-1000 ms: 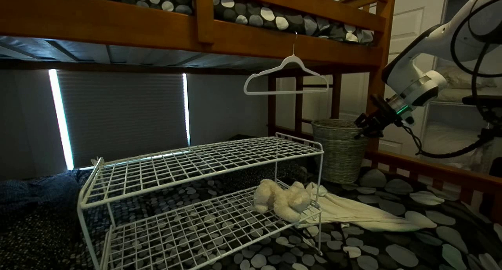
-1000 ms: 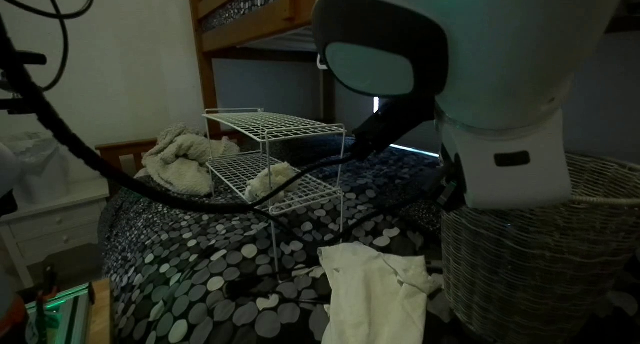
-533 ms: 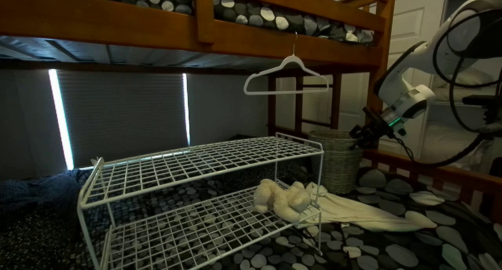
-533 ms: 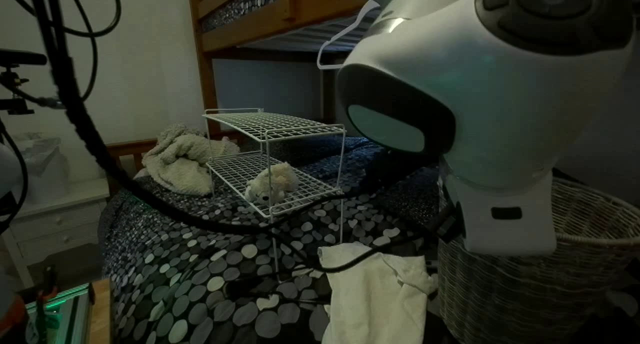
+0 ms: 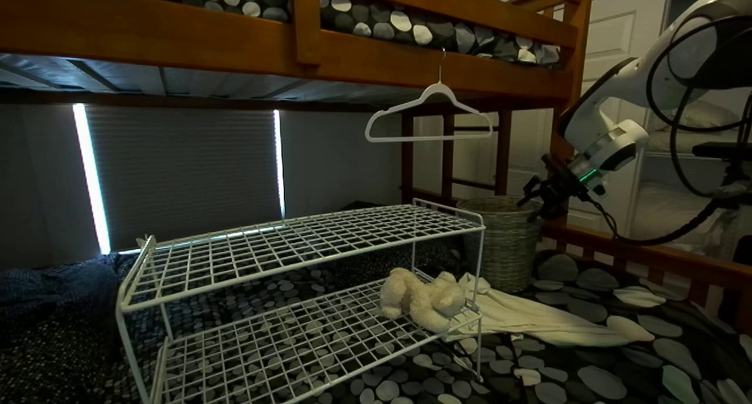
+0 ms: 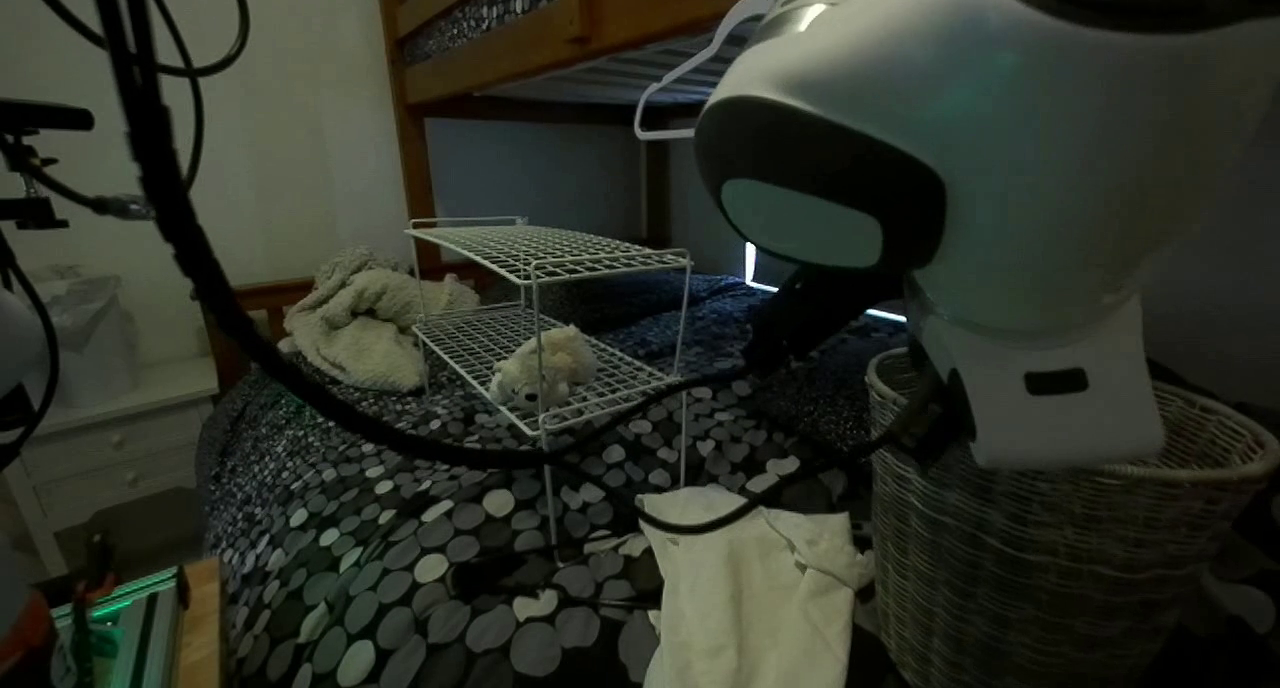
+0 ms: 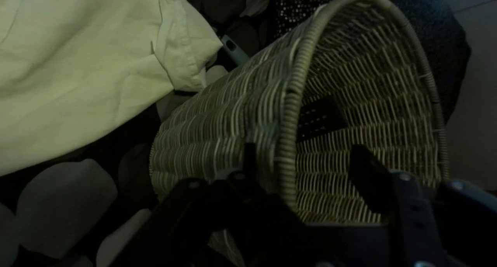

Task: Pick up the basket and place it the right way up on the bed

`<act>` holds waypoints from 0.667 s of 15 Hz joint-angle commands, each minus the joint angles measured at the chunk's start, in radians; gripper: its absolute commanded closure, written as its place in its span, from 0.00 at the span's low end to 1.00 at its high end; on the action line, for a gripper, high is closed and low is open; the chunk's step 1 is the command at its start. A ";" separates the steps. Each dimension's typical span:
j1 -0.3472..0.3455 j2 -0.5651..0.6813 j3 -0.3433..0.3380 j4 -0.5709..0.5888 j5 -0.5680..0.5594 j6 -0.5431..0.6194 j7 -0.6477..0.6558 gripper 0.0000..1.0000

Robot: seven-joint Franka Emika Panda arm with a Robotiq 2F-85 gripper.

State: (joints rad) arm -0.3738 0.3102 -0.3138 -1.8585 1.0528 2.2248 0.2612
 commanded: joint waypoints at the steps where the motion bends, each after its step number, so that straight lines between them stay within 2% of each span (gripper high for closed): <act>1: 0.006 -0.094 -0.022 -0.044 -0.135 -0.076 0.013 0.04; 2: 0.009 -0.115 -0.026 -0.049 -0.179 -0.090 0.016 0.01; 5: 0.016 -0.169 -0.035 -0.055 -0.350 -0.131 0.034 0.00; 10: 0.055 -0.307 -0.016 -0.144 -0.623 0.014 0.073 0.00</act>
State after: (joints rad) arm -0.3561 0.1160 -0.3333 -1.8979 0.5820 2.1457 0.2870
